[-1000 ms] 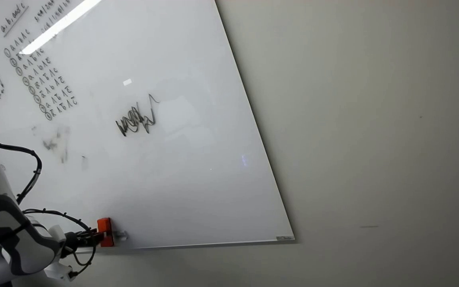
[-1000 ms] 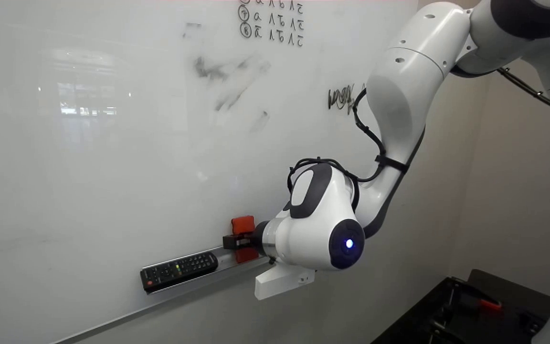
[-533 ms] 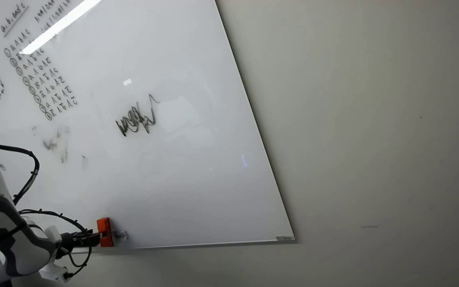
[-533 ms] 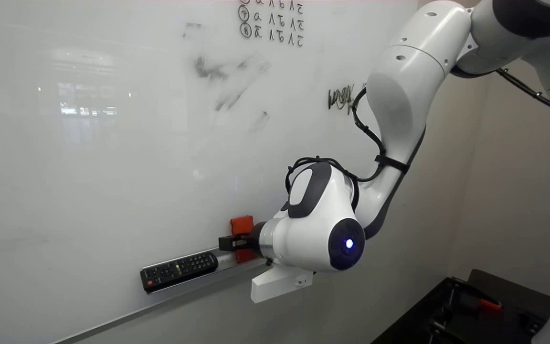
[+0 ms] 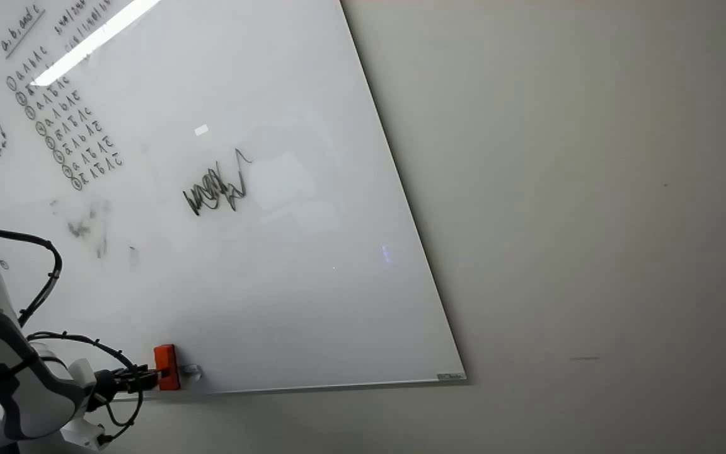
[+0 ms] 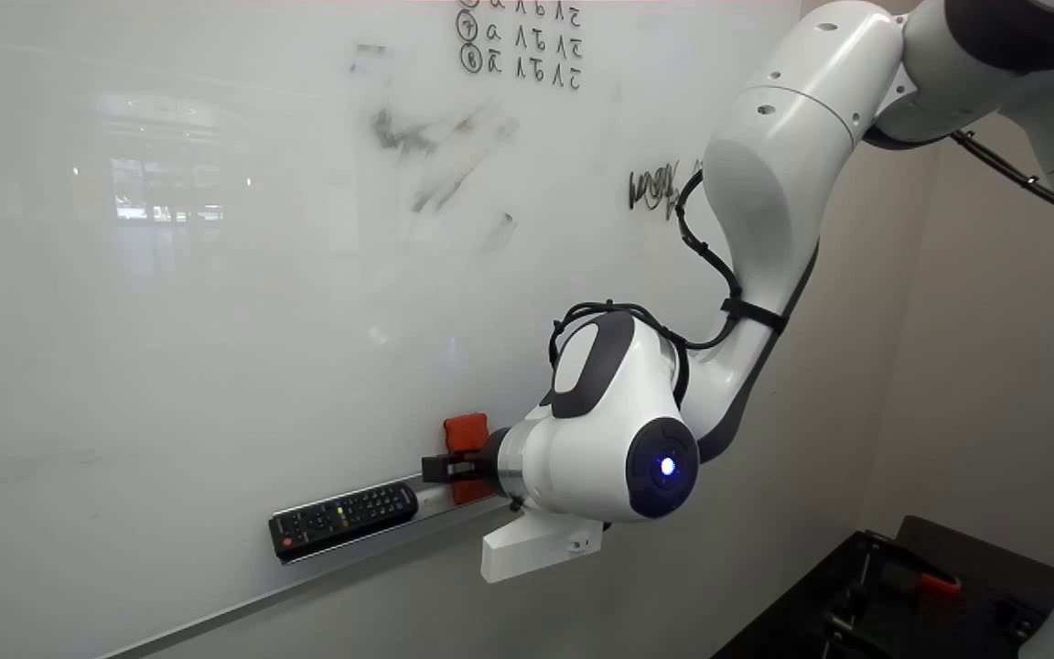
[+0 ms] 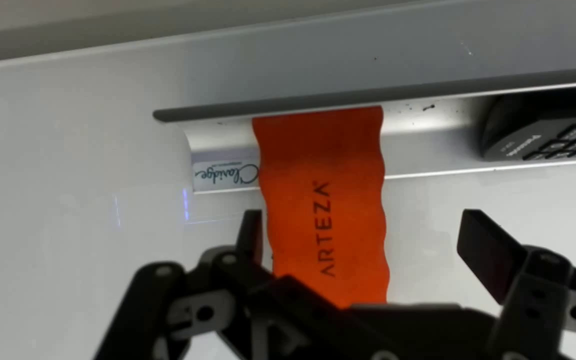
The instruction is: Pick the eraser and rub off the contents on the whiteboard
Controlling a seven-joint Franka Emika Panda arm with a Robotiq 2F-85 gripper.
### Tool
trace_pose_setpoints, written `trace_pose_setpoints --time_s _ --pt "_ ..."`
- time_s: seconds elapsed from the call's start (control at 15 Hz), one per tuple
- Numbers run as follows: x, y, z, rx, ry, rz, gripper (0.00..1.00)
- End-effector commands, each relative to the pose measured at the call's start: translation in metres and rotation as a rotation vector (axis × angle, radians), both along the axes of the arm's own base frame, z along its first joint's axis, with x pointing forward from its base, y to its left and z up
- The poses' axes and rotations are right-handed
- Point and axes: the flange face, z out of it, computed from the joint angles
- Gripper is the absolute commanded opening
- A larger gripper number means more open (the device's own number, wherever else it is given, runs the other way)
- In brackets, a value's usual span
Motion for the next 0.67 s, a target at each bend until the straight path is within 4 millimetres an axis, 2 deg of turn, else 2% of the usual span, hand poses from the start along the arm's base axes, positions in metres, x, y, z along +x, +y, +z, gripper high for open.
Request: trace_pose_setpoints --time_s 0.0,0.6 --pt "-0.0051 -0.0014 0.0030 -0.007 0.001 -0.016 1.00" --pt "-0.0031 -0.0062 0.0014 -0.038 0.033 0.021 1.00"
